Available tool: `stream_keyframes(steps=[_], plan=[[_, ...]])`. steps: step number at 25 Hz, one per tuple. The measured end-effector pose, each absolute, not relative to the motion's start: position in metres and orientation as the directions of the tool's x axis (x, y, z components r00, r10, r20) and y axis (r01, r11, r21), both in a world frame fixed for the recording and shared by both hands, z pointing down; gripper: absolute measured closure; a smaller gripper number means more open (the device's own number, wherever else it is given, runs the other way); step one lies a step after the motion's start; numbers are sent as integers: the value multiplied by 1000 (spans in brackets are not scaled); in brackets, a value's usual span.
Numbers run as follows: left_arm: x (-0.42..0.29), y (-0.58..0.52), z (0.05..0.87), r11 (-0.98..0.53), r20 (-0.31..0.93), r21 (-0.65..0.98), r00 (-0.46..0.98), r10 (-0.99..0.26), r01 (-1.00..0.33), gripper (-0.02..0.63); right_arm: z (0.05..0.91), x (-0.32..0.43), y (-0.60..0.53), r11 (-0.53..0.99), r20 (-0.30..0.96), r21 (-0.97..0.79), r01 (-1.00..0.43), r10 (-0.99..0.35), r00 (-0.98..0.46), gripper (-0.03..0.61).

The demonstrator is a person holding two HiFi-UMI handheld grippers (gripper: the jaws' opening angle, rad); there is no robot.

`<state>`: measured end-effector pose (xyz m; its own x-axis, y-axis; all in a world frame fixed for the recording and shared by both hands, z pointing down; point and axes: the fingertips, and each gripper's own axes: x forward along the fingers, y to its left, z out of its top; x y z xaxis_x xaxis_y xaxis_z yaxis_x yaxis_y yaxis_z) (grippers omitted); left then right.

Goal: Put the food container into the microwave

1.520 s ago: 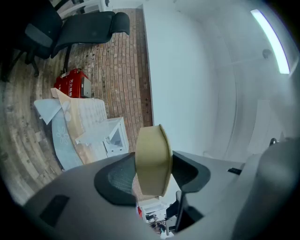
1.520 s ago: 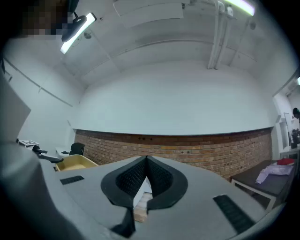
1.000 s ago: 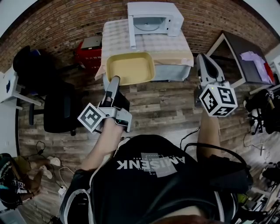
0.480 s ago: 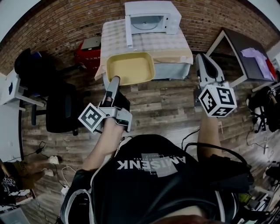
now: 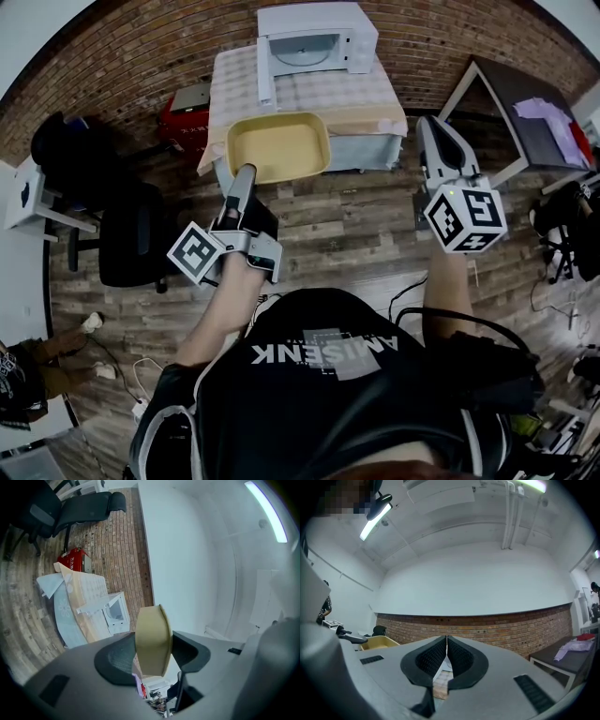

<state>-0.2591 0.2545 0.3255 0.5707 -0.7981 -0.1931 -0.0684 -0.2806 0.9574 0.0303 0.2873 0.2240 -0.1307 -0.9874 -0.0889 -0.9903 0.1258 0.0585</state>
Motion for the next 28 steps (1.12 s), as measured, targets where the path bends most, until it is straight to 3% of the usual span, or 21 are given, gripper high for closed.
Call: stream_keyframes(steps=[17, 28], plan=[[-194, 268, 326, -288, -172, 949, 556, -813, -128, 379, 239, 105, 308, 161, -119, 17, -987, -980, -162, 535], [-178, 206, 331, -293, -189, 952, 572, -798, -93, 379, 244, 117, 266, 122, -119, 25, -992, -985, -124, 535]])
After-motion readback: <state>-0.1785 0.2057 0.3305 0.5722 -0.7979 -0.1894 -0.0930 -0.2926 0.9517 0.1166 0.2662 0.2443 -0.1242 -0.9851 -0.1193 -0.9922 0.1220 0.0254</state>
